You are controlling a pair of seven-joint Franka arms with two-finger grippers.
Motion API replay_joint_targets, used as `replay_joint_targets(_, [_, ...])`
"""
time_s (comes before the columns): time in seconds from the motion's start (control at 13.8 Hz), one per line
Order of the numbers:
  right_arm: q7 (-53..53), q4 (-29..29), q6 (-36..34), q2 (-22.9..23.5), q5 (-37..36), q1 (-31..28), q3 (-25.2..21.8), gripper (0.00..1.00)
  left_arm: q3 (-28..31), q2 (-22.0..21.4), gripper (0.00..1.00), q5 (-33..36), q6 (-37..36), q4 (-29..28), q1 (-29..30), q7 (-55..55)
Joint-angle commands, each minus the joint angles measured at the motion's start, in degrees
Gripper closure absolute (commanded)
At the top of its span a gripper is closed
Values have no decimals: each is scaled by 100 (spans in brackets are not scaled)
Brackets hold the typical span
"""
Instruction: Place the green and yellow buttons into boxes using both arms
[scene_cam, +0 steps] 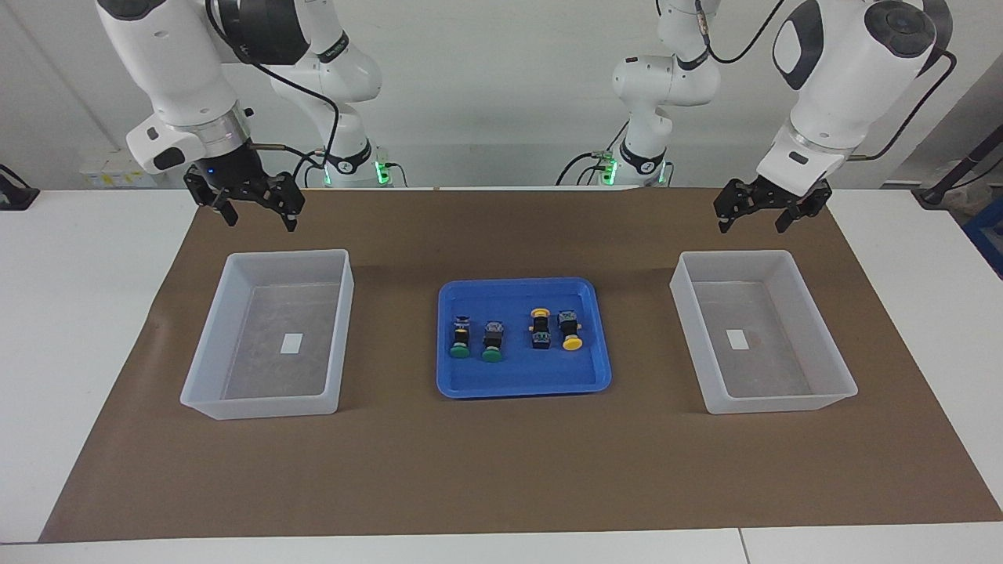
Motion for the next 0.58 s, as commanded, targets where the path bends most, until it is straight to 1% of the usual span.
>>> replay_joint_targets(0.0, [58,26,11,-16,25,-52,46,0,-14,-125,0,47,104,-173,32,2])
replay_joint_targets(0.51, [67,-44,-24,-51,34,-96,37,0,-14,-125,0,47,104,-173,32,2])
